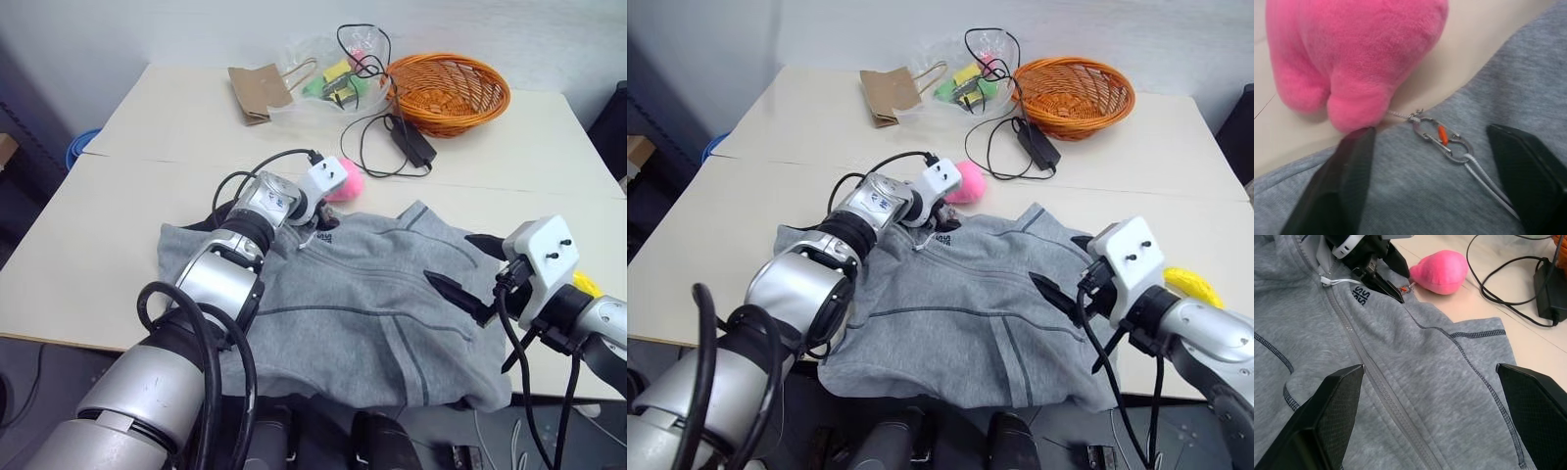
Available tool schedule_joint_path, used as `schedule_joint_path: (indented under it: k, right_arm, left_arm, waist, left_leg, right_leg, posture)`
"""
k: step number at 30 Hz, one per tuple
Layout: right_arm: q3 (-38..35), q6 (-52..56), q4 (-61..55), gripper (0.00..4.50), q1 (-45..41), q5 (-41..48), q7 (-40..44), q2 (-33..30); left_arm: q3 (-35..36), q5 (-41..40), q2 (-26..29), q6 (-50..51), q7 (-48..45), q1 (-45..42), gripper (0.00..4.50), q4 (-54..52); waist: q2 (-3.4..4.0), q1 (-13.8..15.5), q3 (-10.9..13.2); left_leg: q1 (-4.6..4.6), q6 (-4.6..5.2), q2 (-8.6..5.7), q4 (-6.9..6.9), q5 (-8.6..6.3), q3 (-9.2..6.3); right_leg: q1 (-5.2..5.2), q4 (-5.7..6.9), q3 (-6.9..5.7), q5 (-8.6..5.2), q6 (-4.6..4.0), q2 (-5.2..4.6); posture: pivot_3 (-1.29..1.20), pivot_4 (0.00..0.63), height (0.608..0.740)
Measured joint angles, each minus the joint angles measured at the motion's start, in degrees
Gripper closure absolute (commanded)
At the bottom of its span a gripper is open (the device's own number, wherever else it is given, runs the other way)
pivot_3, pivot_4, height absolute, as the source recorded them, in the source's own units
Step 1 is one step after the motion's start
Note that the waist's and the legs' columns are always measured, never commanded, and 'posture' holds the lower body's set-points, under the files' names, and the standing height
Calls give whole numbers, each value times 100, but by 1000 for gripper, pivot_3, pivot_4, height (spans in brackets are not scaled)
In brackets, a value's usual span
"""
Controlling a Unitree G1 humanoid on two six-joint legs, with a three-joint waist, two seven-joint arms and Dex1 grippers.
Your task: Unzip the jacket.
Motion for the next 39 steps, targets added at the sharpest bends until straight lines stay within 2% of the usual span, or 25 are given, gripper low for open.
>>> schedule_joint_path:
  k: [8,11,22,24,28,34,39]
  right_arm:
    - [124,-118,127,0,-199,-74,174,-51]
    - [315,-136,188,0,-339,-121,180,-69]
    - [482,-271,404,0,-439,-233,209,-68]
    - [493,-293,496,0,-514,-238,216,-67]
    - [542,-417,607,0,-595,-265,335,-67]
    - [921,-550,1043,0,-927,-418,629,-69]
    - [1204,-696,1288,0,-1233,-575,824,-69]
  left_arm:
    - [313,-169,-13,434,143,62,27,-65]
    - [334,-167,-30,447,187,101,633,-110]
    - [569,-291,-1,620,339,111,4026,-185]
    - [663,-356,27,647,378,111,4462,-184]
    - [768,-458,162,614,375,111,4462,-196]
    - [1288,-869,690,281,491,90,4462,-448]
    - [1638,-1274,709,323,463,63,4462,-538]
  waist:
    - [0,-8,-1]
    - [0,-7,-1]
    - [0,-9,-1]
    - [0,-10,-1]
    - [0,-34,-1]
    - [-1,-153,-1]
    - [-1,-138,-1]
  left_leg:
    - [4,0,0,1,0,3]
    - [6,0,0,1,0,4]
    - [5,-1,0,2,0,5]
    - [5,-1,0,3,0,5]
    - [5,-2,2,1,0,6]
    - [4,-4,2,0,1,8]
    - [0,-3,-1,5,2,7]
  right_leg:
    - [1,4,2,0,0,0]
    - [1,5,4,0,0,0]
    - [1,6,4,0,0,1]
    - [1,6,4,0,0,1]
    - [-1,6,4,0,0,3]
    - [-7,12,5,0,0,3]
    - [-8,12,3,0,0,1]
  posture:
    - [0,150,740]
    - [0,150,740]
    - [0,150,740]
    - [0,150,740]
    - [0,150,740]
    - [0,150,740]
    - [0,150,740]
